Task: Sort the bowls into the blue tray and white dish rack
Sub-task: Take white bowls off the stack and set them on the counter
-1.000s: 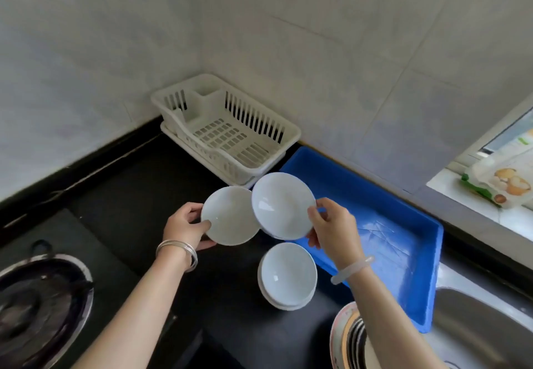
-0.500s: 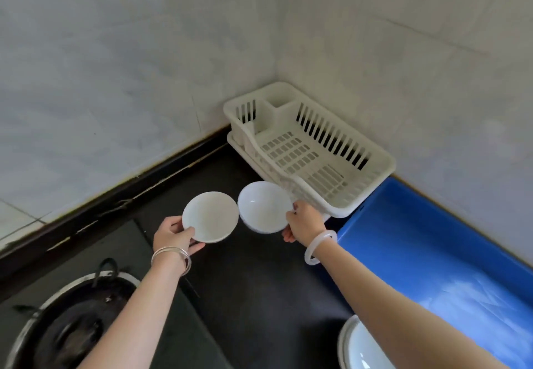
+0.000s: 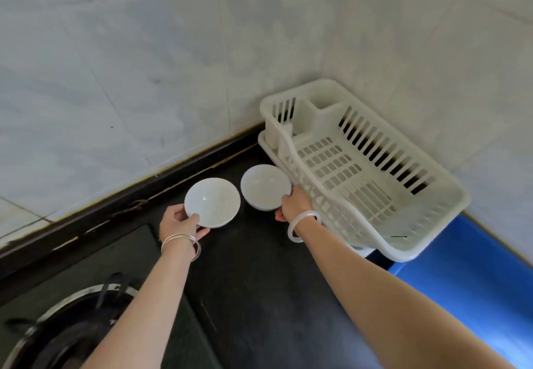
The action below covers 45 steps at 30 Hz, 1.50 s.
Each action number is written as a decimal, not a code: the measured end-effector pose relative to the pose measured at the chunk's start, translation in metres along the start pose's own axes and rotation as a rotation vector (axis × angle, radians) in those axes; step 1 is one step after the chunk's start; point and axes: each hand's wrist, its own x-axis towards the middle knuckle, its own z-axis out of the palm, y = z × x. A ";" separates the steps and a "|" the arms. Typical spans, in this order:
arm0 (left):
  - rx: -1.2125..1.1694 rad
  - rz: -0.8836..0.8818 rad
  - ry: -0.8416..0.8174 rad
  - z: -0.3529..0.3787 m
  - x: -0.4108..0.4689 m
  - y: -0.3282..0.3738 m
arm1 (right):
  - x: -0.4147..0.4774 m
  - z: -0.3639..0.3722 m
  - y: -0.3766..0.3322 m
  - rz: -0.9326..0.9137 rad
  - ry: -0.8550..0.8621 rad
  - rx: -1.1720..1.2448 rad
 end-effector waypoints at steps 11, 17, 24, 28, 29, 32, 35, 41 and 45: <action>-0.036 -0.002 0.005 0.002 0.013 -0.007 | 0.017 0.013 0.002 -0.013 -0.016 0.025; -0.115 -0.034 -0.021 0.000 0.008 -0.010 | 0.012 0.003 0.008 0.062 -0.106 0.174; -0.375 -0.198 -0.083 0.002 -0.008 -0.023 | 0.009 0.007 0.020 0.121 -0.172 0.551; -0.405 -0.172 0.003 0.010 -0.008 -0.021 | 0.013 0.012 0.011 0.082 -0.166 0.654; -0.403 -0.172 0.023 0.012 -0.007 -0.019 | 0.015 0.014 0.007 0.074 -0.166 0.658; -0.406 -0.176 0.062 0.016 -0.004 -0.016 | 0.022 0.020 -0.006 0.054 -0.172 0.660; -0.434 -0.170 0.066 0.019 0.000 -0.012 | 0.030 0.029 -0.016 0.054 -0.171 0.662; -0.454 -0.156 0.078 0.023 0.011 -0.002 | 0.044 0.042 -0.026 0.072 -0.155 0.654; -0.499 -0.144 0.102 0.025 0.014 -0.001 | 0.049 0.045 -0.030 0.065 -0.165 0.651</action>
